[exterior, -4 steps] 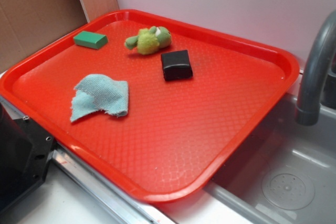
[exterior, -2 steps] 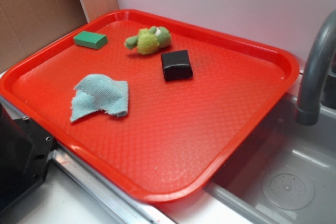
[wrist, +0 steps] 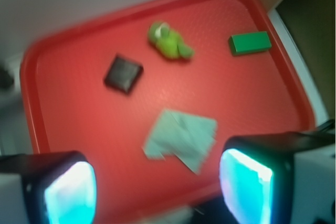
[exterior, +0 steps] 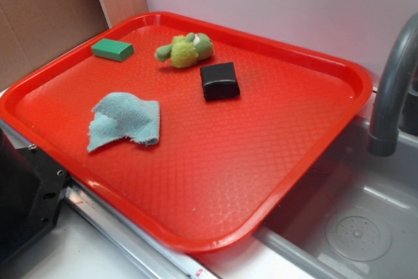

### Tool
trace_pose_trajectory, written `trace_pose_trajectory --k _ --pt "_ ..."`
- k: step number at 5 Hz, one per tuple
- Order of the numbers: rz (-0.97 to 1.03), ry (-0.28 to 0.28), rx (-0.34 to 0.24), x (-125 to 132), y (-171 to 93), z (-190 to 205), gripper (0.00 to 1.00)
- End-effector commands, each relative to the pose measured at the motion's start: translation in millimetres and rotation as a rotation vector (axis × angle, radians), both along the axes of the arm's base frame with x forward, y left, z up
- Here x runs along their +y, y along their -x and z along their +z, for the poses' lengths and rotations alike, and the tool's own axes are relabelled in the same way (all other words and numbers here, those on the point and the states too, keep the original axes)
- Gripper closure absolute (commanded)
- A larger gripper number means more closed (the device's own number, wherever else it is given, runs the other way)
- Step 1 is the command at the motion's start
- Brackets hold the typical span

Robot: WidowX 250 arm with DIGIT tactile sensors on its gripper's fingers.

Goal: Grab the black box.

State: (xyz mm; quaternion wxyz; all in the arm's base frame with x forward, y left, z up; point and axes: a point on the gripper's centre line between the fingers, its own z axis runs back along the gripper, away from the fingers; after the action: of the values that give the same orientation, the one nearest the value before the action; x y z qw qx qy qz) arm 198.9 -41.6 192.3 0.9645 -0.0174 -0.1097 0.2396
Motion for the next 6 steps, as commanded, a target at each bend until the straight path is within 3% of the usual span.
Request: trace_pose_trajectory --k 1,3,4,5,6 --pt "0.121 0.057 -0.024 2 -29 -12 0.0" --pt "0.121 0.057 -0.024 2 -29 -12 0.0" --pt "0.142 -0.01 0.059 -1 -60 -62 0.0" --pt "0.134 -0.046 0.106 -9 -84 -100 0.0" --pt "0.118 -0.079 0.138 -10 -89 -118 0.0"
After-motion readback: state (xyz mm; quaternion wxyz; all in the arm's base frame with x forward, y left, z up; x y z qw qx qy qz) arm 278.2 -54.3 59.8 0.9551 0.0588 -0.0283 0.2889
